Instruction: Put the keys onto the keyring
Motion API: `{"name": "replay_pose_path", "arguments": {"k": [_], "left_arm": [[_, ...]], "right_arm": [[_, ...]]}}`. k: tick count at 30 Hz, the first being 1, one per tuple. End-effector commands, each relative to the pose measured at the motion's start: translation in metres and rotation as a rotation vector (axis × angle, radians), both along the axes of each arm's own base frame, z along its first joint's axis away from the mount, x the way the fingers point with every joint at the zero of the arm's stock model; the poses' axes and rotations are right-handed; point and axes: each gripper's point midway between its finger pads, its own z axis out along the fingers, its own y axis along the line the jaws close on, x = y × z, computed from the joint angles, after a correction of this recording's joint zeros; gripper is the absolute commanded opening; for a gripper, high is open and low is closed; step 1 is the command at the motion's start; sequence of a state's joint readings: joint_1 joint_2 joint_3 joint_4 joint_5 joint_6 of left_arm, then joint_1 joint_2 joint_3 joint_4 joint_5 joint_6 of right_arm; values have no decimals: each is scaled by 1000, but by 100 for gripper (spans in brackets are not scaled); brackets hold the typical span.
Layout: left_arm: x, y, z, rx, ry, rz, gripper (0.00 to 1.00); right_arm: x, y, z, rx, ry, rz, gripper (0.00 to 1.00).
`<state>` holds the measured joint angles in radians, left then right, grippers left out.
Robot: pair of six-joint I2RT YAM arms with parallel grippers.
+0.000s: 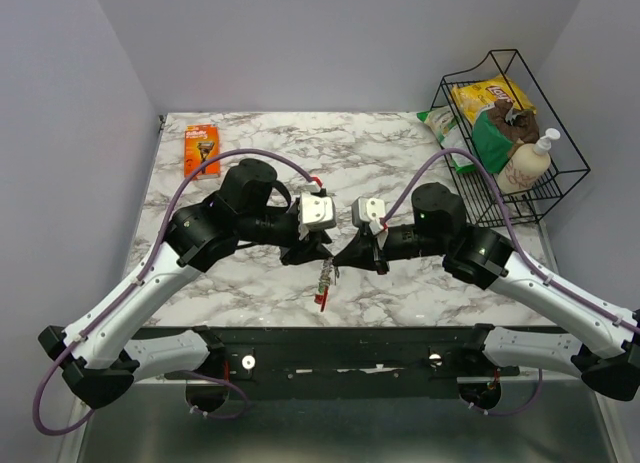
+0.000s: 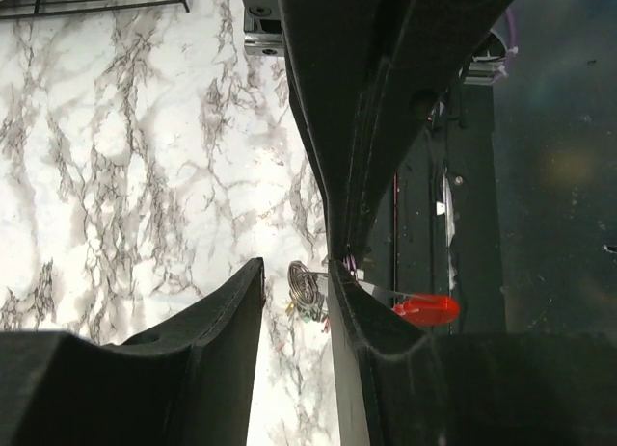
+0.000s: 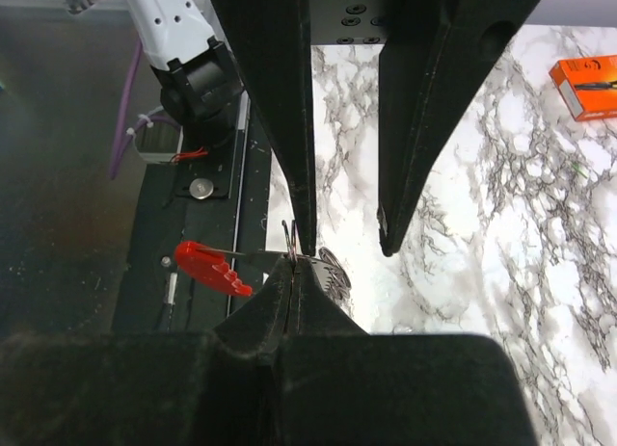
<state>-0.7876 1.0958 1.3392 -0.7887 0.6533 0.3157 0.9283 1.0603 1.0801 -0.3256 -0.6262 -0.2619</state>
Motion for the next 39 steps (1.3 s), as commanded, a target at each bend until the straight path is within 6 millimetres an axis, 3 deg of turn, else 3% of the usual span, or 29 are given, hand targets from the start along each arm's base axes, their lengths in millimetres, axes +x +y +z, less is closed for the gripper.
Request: {"name": "replay_pose_path", "arguments": {"k": [1, 7, 13, 24, 31, 36, 39], "left_arm": [[-3, 7, 3, 18, -15, 2, 41], [5, 10, 17, -30, -81, 61, 49], [0, 12, 28, -98, -131, 54, 53], [-4, 1, -3, 5, 9, -12, 42], [-3, 2, -1, 8, 0, -15, 39], [4, 7, 11, -33, -64, 53, 53], [1, 9, 22, -83, -103, 52, 55]], "right_arm": [[6, 1, 13, 20, -35, -25, 1], [5, 3, 10, 13, -29, -12, 1], [5, 2, 11, 16, -33, -17, 1], [10, 2, 11, 16, -37, -46, 1], [11, 2, 10, 15, -36, -49, 1], [10, 3, 8, 12, -32, -38, 1], [11, 3, 8, 11, -33, -44, 1]]}}
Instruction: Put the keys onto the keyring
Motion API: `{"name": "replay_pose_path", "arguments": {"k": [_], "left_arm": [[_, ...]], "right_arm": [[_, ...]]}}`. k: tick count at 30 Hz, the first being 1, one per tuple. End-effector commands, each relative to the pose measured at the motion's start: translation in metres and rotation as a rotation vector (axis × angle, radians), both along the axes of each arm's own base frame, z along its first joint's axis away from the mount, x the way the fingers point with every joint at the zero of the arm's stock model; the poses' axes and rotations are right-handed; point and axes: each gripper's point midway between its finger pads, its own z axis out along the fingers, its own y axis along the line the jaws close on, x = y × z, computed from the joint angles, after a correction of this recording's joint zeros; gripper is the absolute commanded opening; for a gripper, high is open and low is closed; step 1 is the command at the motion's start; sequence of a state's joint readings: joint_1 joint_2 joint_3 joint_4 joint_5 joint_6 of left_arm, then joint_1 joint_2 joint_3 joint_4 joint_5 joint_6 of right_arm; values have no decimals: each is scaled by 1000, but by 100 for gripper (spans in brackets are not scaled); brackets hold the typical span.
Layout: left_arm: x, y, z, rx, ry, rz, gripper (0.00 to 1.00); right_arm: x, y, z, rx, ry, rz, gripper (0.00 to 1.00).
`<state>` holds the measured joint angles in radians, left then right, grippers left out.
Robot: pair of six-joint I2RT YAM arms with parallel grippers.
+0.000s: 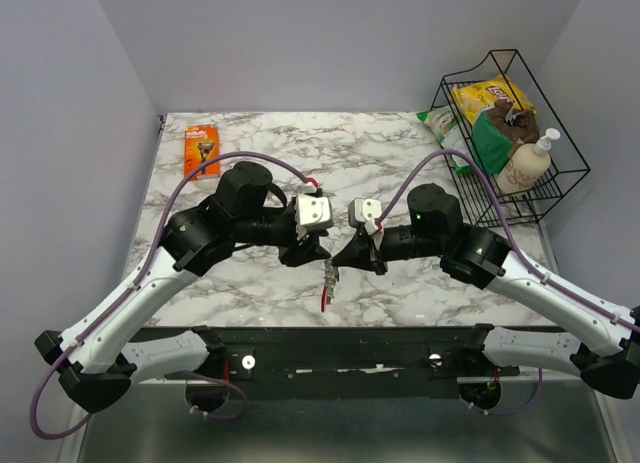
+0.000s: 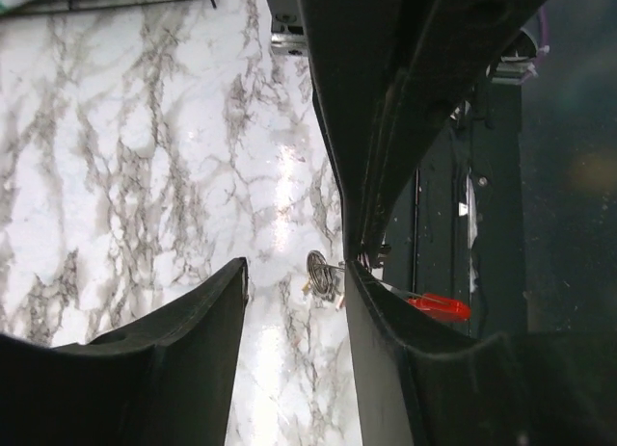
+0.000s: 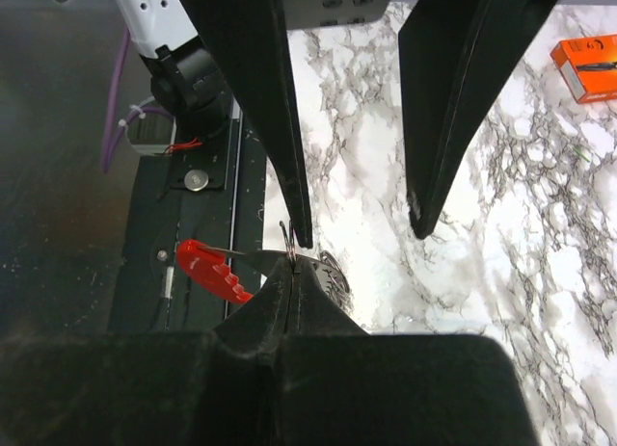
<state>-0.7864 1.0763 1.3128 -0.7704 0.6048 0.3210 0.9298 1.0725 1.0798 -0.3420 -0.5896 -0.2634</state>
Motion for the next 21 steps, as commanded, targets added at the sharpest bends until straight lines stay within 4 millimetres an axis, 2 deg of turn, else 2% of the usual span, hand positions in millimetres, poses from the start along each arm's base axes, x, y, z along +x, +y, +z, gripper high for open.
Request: {"name": "replay_pose_path", "arguments": {"k": [1, 4, 14, 21], "left_arm": [[-7, 5, 29, -103, -79, 5, 55], [-11, 4, 28, -106, -66, -16, 53], [-15, -2, 5, -31, 41, -59, 44], [-14, -2, 3, -17, 40, -58, 39]], "right_arm": [[5, 3, 15, 39, -40, -13, 1], [5, 4, 15, 40, -40, -13, 1], [6, 4, 17, 45, -42, -21, 1], [8, 3, 17, 44, -45, -32, 1]]}}
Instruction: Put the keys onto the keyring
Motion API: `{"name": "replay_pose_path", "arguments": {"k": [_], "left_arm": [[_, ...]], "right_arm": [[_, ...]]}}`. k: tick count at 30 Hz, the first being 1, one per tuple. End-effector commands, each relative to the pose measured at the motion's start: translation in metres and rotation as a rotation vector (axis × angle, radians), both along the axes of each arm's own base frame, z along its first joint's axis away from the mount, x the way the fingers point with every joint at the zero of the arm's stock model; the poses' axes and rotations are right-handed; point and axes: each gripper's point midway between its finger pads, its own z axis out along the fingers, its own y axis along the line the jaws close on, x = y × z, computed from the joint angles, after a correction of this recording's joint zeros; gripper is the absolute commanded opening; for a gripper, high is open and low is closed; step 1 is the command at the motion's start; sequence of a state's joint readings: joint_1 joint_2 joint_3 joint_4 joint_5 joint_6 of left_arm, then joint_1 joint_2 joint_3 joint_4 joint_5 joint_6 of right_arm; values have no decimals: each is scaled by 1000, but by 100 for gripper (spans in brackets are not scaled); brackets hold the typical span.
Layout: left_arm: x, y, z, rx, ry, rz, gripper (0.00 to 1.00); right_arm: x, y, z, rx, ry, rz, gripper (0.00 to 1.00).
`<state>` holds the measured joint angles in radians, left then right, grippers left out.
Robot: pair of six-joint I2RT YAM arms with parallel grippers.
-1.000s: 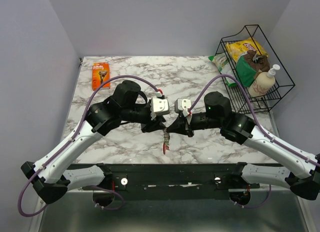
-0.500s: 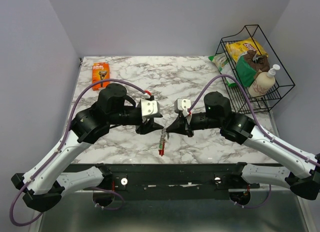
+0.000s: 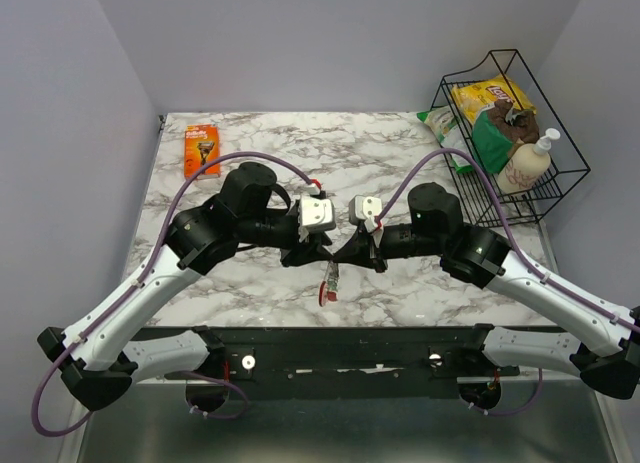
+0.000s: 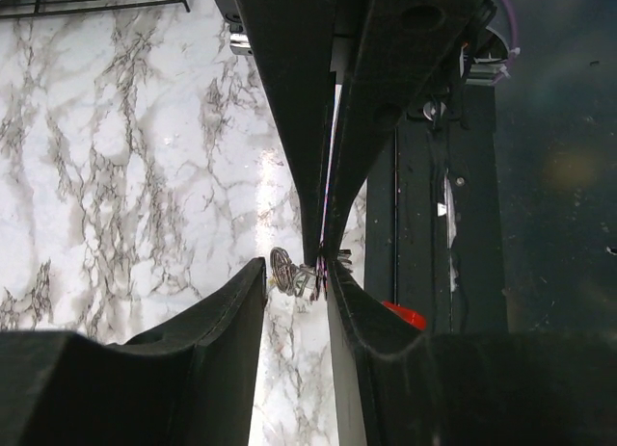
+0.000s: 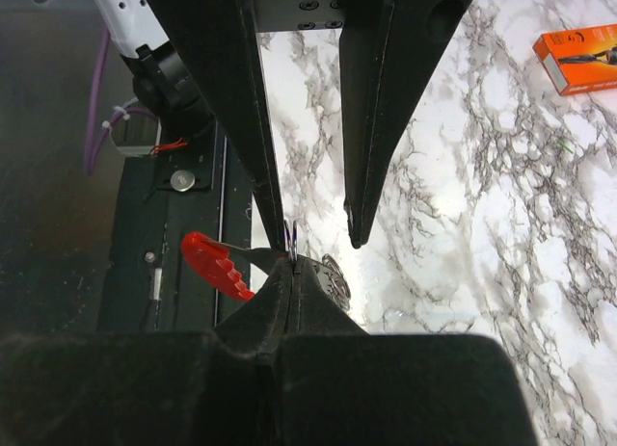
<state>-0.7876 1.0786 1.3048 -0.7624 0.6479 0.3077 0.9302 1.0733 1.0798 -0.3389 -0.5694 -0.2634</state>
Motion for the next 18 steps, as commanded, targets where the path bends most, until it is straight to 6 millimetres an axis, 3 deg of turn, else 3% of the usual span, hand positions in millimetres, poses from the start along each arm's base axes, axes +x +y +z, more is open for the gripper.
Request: {"name": "replay_pose_path", "arguments": {"k": [1, 11, 15, 18], "left_arm": [[-7, 1, 3, 3, 14, -24, 39], [-8, 0, -5, 24, 39, -42, 25], [-7, -2, -5, 17, 37, -45, 0], [-5, -4, -5, 6, 33, -37, 0]], "right_arm": [[5, 3, 17, 46, -39, -14, 1], [6, 3, 18, 50, -43, -22, 1], [5, 3, 19, 53, -42, -18, 1], [7, 2, 19, 57, -50, -30, 1]]}}
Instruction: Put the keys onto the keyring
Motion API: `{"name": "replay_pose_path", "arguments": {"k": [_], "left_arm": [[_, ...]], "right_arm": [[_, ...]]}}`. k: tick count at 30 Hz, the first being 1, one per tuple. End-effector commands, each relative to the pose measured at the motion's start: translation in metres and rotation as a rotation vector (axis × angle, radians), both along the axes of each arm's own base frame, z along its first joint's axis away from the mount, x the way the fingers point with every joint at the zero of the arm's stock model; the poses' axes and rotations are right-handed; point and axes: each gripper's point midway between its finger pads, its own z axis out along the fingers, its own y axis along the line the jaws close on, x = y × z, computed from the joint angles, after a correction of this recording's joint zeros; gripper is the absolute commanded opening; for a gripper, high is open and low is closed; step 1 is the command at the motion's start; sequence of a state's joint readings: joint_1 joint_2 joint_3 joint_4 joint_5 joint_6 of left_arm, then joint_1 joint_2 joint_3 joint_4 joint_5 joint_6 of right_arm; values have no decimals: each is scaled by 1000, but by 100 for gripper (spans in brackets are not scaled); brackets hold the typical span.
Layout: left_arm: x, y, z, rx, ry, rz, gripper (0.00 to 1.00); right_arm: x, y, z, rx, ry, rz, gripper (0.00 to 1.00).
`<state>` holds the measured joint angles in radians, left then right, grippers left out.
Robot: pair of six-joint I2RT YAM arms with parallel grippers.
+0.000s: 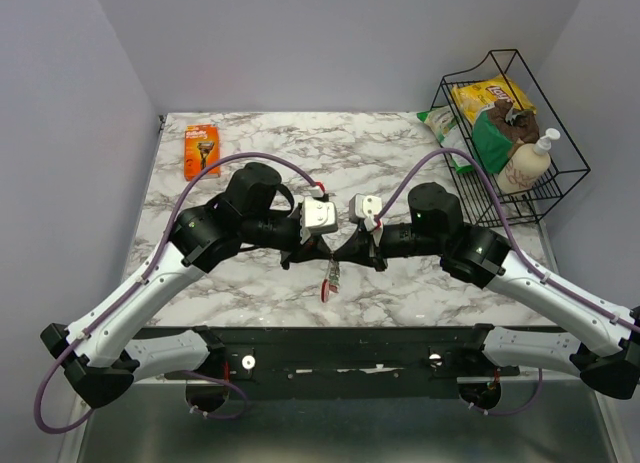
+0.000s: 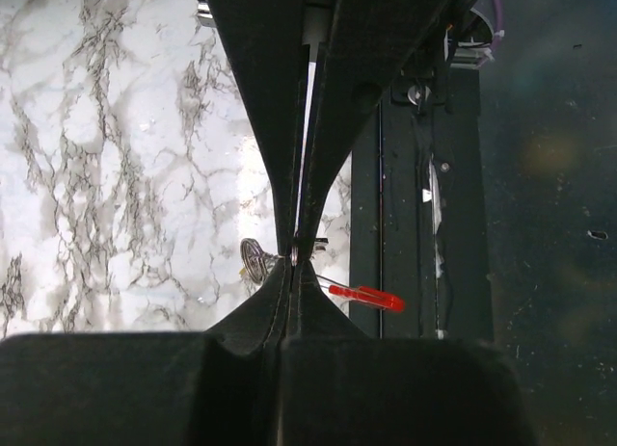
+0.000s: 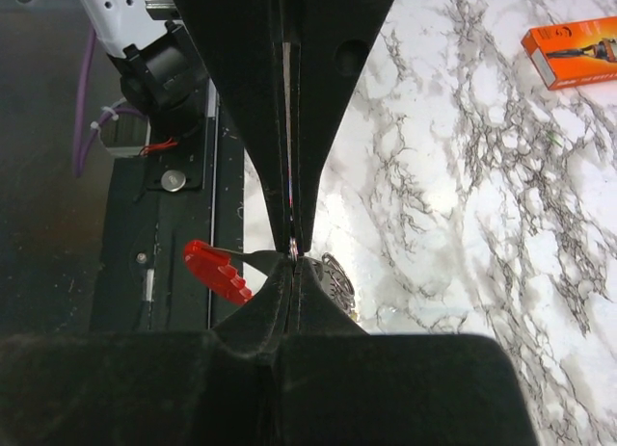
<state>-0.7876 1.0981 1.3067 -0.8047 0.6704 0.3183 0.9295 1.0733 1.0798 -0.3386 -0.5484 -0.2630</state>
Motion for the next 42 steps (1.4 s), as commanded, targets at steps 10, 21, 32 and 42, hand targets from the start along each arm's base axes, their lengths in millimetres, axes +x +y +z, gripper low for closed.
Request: {"name": "replay_pose_path", "arguments": {"k": [10, 21, 32, 42], "left_arm": [[4, -8, 22, -229, -103, 54, 0], [-3, -5, 64, -587, -276, 71, 0], [-8, -11, 79, -664, -308, 15, 0], [-15, -14, 85, -703, -296, -29, 0]], "right_arm": [[23, -28, 50, 224, -138, -243, 71], [18, -38, 57, 279, -141, -258, 63], [-8, -26, 51, 269, -114, -90, 40], [-7, -23, 48, 258, -105, -77, 9]]}}
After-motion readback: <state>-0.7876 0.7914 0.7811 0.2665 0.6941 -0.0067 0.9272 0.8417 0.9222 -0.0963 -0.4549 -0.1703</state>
